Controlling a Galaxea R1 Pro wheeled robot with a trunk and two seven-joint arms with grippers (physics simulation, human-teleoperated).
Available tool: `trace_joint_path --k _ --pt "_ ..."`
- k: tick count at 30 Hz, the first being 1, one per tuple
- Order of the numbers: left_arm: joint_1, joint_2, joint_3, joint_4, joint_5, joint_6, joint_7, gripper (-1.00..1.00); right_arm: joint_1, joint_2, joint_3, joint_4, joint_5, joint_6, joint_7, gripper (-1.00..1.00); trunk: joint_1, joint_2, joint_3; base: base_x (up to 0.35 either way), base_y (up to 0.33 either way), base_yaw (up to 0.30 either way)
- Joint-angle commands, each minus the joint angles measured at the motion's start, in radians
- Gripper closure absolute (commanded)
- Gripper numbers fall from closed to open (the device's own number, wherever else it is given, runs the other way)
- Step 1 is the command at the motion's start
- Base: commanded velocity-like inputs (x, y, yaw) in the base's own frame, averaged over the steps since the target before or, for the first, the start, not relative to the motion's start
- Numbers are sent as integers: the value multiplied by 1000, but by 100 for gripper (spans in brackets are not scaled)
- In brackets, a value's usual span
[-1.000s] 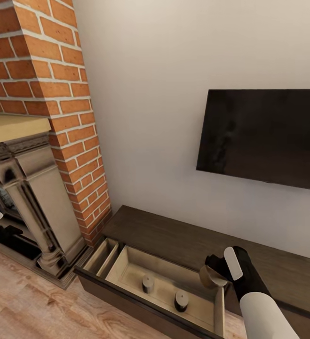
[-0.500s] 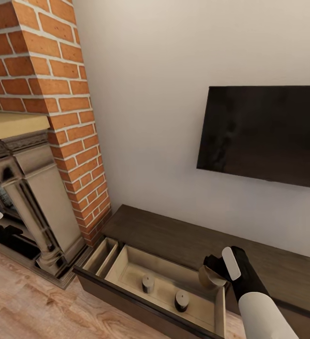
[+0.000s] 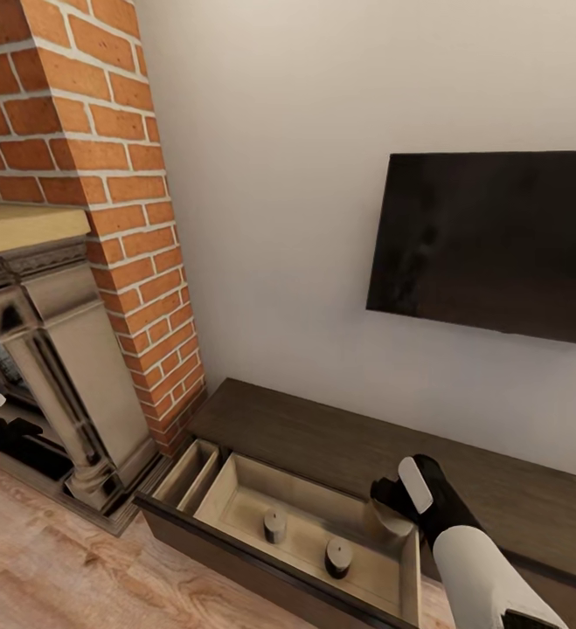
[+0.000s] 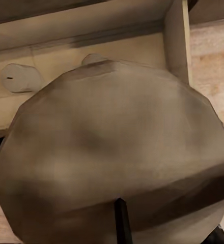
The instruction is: Place each of the two pumpkins and all three candles from the living room inside a cabinet in the living room (use any cabinet), then make sure every cabinet is closed, and position the cauldron so it is next to a table in the living room.
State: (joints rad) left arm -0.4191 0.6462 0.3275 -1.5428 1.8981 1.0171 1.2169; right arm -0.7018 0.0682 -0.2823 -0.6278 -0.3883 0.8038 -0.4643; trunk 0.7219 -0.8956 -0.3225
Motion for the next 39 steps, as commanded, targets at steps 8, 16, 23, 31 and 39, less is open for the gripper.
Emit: trace_joint_path --k 8,16,23,31,39 --pt "-1 0 1 0 9 6 10 -100 -87 -8 -3 216 -3 -117 -16 100 31 -57 -26 0 0 0" --pt "-1 1 1 0 8 6 12 -100 -122 -6 -2 303 47 -171 -17 100 62 -113 -52 0 0 0" --pt "-1 0 1 0 7 6 13 -100 -124 -7 -2 311 53 -176 -16 100 88 -162 -73 0 0 0" --pt "-1 0 1 0 7 5 13 -100 -124 -7 1 323 54 -220 -16 100 119 -218 -99 0 0 0" --pt "-1 0 1 -1 8 6 12 -100 -124 -7 7 336 54 -232 -15 100 150 -274 -124 0 0 0"
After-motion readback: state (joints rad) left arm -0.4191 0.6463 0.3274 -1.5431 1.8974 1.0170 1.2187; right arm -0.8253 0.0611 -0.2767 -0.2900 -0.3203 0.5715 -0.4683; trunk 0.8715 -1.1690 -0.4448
